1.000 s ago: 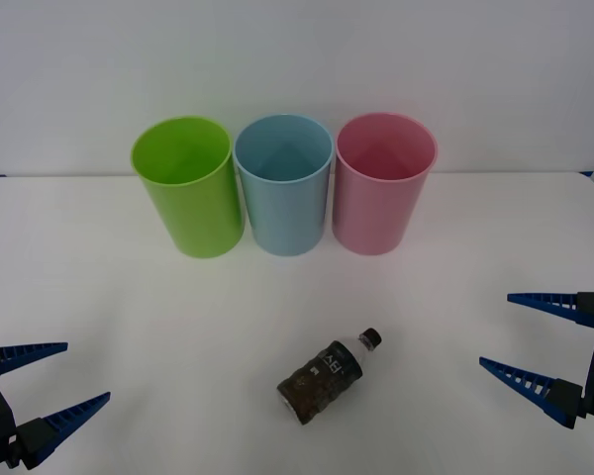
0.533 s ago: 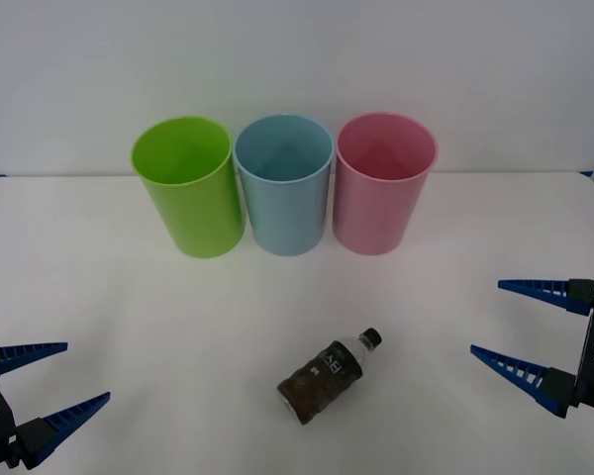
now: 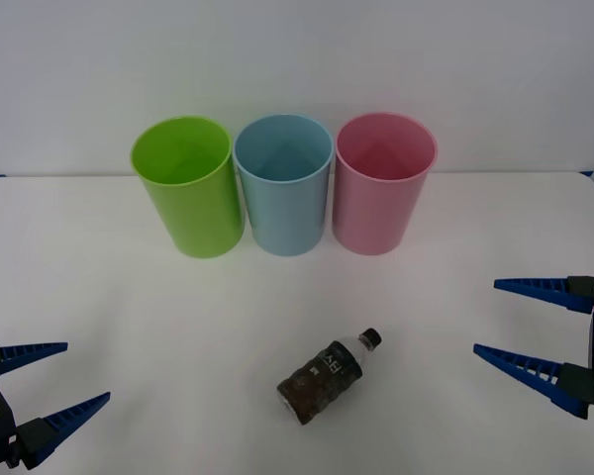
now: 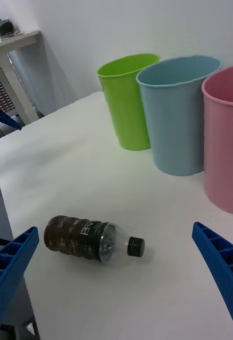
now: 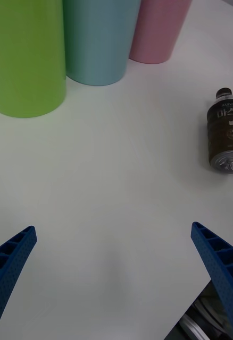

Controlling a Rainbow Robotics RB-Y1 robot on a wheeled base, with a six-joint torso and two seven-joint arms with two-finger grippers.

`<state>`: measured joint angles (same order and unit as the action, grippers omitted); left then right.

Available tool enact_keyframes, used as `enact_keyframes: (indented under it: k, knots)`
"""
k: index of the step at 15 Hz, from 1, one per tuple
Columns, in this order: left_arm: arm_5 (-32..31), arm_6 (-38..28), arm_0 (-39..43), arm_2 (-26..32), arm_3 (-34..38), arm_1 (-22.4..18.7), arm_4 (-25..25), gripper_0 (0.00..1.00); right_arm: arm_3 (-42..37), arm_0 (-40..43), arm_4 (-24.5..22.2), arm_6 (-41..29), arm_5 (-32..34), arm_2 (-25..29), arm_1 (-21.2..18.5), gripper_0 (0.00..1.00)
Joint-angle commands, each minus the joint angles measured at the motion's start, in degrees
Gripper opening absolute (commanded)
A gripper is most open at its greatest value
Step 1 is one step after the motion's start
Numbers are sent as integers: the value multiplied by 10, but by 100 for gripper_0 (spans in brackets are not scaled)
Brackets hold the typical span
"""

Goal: Put cans in the blue bin and PET bottles in the pink bin and trash in the green bin.

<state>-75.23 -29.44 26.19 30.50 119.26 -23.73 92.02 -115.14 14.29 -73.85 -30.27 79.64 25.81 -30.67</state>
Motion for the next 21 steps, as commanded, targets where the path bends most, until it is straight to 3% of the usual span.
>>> enact_keyframes:
  k: [1, 4, 7, 11, 17, 21]
  knots:
    - [0, 0, 0, 0, 0, 0, 0, 100, -44, 18, -3, -109, -11, -2, -33, 100]
    - [0, 0, 0, 0, 0, 0, 0, 100, -89, 19, -42, -222, -22, -3, -51, 100]
    - [0, 0, 0, 0, 0, 0, 0, 100, -126, 5, -114, -345, -21, -15, -59, 100]
    - [0, 0, 0, 0, 0, 0, 0, 100, -177, -23, -216, -569, -21, -76, -89, 100]
    - [0, 0, 0, 0, 0, 0, 0, 100, -195, -72, -356, -796, -6, -194, -83, 100]
    - [0, 0, 0, 0, 0, 0, 0, 100, -198, -89, -366, -914, 34, -215, -83, 100]
